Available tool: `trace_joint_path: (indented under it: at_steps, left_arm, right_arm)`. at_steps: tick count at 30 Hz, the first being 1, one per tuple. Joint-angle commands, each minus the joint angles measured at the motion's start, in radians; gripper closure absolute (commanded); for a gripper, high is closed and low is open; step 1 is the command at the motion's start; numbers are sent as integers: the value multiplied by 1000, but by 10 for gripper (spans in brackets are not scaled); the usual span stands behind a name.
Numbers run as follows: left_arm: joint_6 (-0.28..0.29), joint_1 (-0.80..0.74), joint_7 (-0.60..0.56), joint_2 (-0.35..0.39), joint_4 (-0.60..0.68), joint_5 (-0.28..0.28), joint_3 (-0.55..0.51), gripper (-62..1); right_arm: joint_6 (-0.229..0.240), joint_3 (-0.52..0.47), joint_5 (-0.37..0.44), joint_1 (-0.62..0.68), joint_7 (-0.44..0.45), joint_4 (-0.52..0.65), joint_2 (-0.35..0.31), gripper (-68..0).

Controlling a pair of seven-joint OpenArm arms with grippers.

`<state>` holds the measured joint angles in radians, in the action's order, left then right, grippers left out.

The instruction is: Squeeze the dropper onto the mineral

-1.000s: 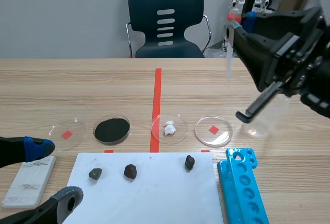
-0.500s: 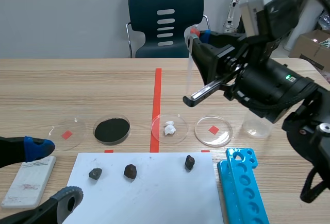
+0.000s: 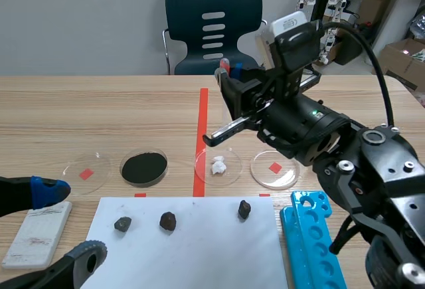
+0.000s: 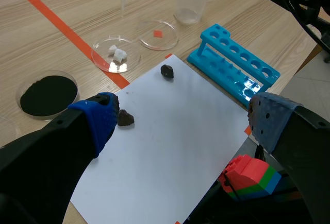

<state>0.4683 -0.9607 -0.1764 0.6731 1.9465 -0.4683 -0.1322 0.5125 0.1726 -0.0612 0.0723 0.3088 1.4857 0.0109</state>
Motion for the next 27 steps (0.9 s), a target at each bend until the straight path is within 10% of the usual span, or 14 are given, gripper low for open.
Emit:
trace_joint_path:
  at_steps: [1, 27]
  left_arm:
    - [3, 3, -14, -5, 13, -10, -3, -525]
    - [3, 3, -14, -5, 13, -10, -3, -525]
  right_arm:
    - [-5, 5, 0, -31, 15, -5, 1, -42]
    - [-53, 87, -18, -151, 40, -193, 28, -42]
